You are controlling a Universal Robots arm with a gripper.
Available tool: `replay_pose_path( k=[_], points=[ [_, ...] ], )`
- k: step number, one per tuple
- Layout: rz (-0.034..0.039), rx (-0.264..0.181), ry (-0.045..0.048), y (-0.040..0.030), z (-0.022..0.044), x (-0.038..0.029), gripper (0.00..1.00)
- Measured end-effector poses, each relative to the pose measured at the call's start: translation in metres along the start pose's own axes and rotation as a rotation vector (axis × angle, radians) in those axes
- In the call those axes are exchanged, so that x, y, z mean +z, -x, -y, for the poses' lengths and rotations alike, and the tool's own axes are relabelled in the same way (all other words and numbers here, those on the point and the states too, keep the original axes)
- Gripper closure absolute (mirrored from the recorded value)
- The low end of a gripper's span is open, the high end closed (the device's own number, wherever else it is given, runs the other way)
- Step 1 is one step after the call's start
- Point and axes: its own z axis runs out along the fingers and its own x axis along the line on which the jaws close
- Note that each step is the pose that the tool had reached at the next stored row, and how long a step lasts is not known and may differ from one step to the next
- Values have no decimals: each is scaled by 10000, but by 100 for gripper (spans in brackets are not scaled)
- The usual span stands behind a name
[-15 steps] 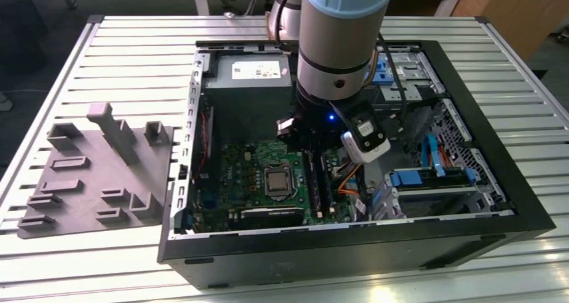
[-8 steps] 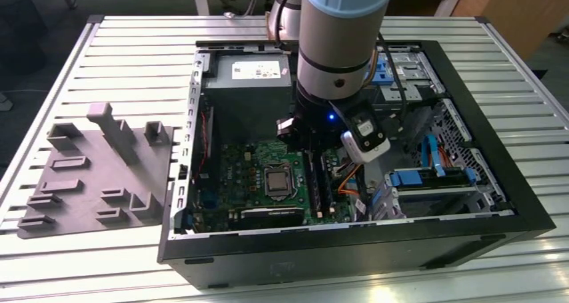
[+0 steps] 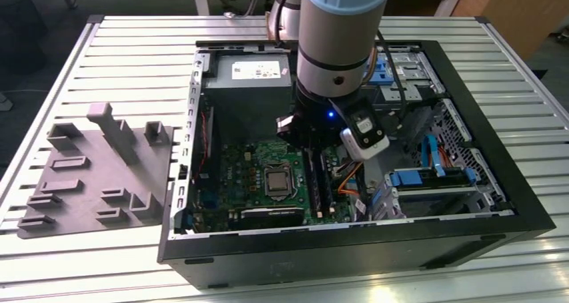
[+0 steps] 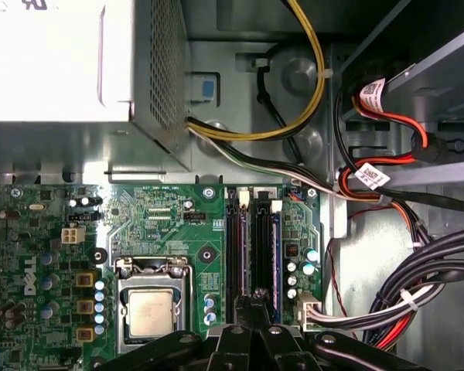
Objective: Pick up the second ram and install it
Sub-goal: 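Press down the second ram until it locks into place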
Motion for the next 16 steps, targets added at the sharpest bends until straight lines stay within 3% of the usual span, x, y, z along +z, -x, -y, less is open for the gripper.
replay_pose_path(
  k=[16],
  points=[
    [0, 0, -1, -2, -51, 2, 89]
  ],
)
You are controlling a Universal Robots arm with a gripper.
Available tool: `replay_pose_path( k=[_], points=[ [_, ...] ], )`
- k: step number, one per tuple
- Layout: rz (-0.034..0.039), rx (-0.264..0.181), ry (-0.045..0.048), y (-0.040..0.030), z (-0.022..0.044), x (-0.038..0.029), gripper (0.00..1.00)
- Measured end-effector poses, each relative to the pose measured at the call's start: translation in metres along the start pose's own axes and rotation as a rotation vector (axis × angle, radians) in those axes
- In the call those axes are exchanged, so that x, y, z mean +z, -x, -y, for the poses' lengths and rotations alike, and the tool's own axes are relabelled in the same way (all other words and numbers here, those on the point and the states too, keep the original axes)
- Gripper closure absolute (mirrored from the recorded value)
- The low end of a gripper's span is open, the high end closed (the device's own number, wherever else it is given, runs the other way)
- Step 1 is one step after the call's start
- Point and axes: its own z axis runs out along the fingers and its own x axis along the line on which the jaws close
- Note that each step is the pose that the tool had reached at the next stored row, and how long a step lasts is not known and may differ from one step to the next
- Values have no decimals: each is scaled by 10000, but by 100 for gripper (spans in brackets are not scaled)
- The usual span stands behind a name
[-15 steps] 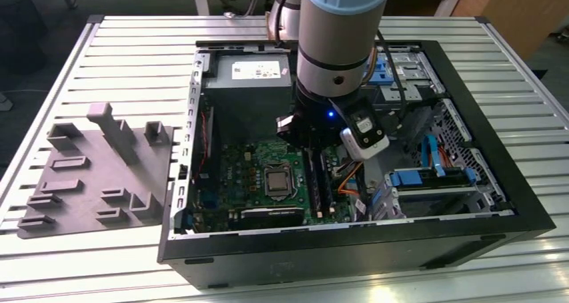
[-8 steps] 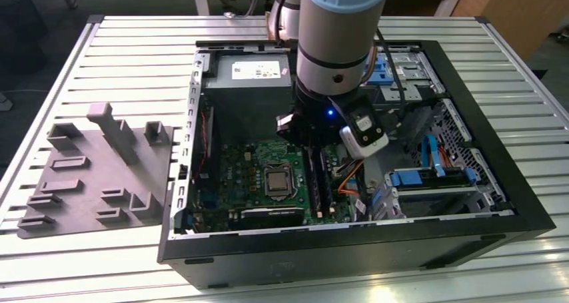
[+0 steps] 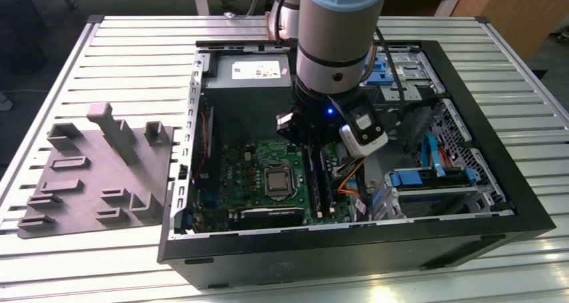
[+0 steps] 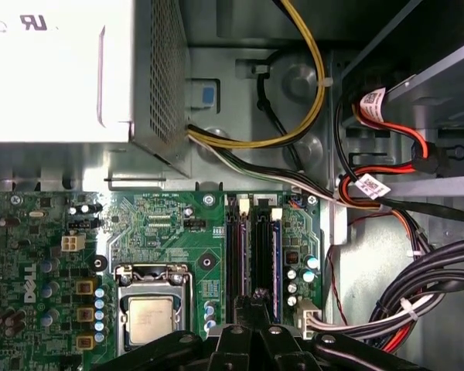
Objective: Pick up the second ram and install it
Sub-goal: 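Press down the second ram until it locks into place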
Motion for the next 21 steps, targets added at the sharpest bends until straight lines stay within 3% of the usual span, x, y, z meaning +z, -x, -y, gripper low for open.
replay_pose_path(
  k=[21],
  points=[
    [0, 0, 0, -4, -161, 7, 89]
  ],
)
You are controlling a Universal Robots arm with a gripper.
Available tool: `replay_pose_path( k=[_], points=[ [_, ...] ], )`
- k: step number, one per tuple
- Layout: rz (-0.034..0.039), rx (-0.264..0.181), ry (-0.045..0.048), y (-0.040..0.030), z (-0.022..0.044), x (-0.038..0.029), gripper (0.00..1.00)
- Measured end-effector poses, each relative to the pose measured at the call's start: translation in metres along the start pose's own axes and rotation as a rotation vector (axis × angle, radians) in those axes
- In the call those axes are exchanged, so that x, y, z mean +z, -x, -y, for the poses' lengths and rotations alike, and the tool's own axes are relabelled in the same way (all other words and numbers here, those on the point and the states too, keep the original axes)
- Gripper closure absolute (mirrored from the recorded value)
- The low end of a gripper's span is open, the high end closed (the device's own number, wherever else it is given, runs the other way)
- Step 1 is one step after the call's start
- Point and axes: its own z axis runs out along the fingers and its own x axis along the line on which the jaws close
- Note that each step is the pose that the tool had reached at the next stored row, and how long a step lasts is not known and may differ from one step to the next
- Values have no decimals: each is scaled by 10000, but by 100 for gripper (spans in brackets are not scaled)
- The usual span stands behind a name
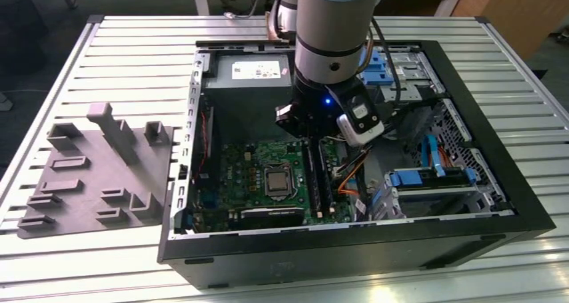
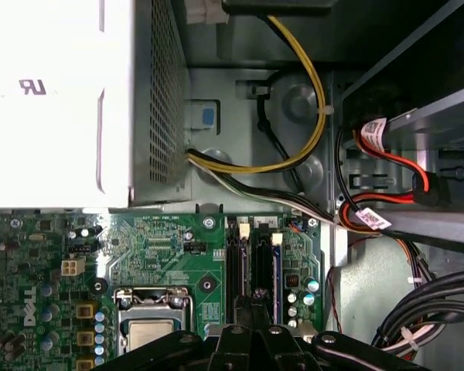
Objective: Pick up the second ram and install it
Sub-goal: 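Press down the second ram until it locks into place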
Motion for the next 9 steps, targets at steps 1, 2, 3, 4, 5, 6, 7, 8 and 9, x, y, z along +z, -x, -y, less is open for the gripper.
replay_pose_path(
  k=[1, 2, 3, 4, 5, 6, 7, 8, 9],
  points=[
    [0, 0, 1, 0, -6, 1, 89],
    [0, -1, 0, 0, -11, 1, 89],
    [0, -1, 1, 0, -18, 1, 89],
    [0, 0, 0, -1, -24, 1, 89],
    [0, 0, 1, -1, -30, 2, 89],
    [0, 0, 1, -1, -37, 2, 89],
    [0, 0, 0, -1, -44, 3, 89],
    [0, 0, 0, -1, -50, 3, 89],
    [0, 0, 1, -1, -56, 4, 89]
  ],
)
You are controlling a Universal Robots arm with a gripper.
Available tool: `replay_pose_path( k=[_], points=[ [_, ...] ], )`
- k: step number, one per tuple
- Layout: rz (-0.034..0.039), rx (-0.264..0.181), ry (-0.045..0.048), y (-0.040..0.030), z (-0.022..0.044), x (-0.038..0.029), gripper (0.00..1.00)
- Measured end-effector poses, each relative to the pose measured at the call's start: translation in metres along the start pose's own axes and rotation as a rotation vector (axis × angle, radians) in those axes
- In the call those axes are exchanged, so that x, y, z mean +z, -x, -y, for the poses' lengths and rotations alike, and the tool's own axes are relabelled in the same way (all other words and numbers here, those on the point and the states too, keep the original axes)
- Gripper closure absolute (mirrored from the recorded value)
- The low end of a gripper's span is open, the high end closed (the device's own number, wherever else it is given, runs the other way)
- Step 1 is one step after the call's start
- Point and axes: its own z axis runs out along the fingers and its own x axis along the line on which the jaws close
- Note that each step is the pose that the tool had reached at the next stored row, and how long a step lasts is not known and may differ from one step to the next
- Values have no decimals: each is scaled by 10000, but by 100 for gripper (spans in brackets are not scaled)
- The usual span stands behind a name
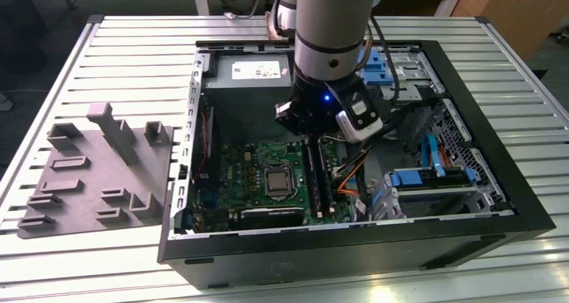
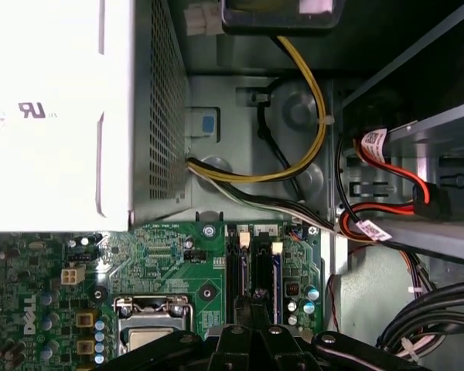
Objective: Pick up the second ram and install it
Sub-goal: 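Press down the second ram until it locks into place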
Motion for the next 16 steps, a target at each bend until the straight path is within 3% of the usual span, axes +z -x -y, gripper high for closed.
replay_pose_path(
  k=[16],
  points=[
    [0, 0, 0, -2, -59, 25, 89]
  ],
)
